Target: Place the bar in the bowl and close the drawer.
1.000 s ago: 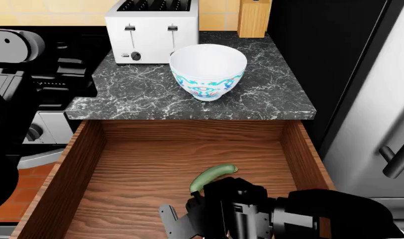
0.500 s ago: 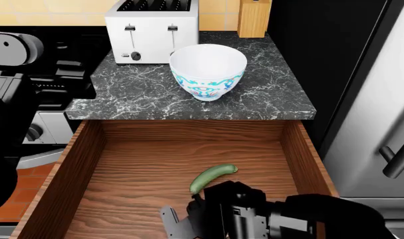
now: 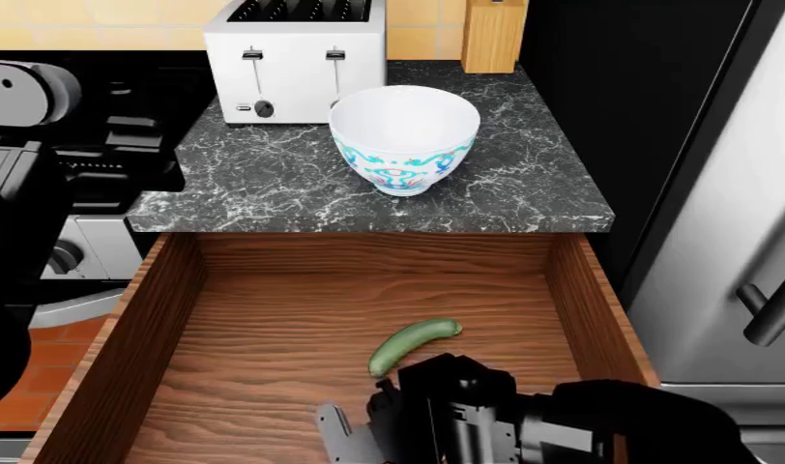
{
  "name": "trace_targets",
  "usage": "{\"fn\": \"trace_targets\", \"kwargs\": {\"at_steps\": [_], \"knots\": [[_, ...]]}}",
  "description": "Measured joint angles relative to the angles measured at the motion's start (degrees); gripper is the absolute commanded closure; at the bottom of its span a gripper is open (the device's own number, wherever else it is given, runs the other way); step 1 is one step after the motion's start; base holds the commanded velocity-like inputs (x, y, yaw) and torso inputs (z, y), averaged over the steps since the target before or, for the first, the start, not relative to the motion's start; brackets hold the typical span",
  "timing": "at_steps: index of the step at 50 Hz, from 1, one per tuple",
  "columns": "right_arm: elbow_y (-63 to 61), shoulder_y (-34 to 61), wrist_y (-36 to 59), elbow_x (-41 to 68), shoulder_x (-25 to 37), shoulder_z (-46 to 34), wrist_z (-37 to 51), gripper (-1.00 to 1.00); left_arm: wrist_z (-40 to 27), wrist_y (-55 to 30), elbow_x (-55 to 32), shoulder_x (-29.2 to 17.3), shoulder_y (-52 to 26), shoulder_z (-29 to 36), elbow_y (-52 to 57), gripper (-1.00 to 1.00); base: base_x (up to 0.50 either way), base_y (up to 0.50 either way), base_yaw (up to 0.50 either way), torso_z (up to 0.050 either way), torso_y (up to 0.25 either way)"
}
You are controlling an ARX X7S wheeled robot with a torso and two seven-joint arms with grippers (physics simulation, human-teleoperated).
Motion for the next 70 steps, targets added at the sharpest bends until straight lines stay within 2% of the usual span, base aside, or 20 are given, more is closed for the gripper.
{"fn": "trace_targets", "kwargs": {"at_steps": [34,35,70], "knots": [[3.7,-0.1,-2.1,1.3,-0.9,-0.5,-0.5,-1.0,-0.8,1.3,0.4,-0.3,0.2,1.7,-0.7,-1.0,0.0,0.0,0.0,0.0,0.0],[3.7,-0.1,-2.1,1.3,-0.9,-0.5,-0.5,1.0,-0.8,1.4,0.4,-0.3,0.2,1.8,-0.8,-1.0,0.0,0.0,0.0,0.0,0.0],[2.2,-0.1,-2.1,-0.1,-0.1,0.6,0.0,1.0,-1.6,1.3,-1.4,-1.2,0.0,1.0,-0.4,-1.0,0.0,0.0,0.0,0.0,0.0]]}}
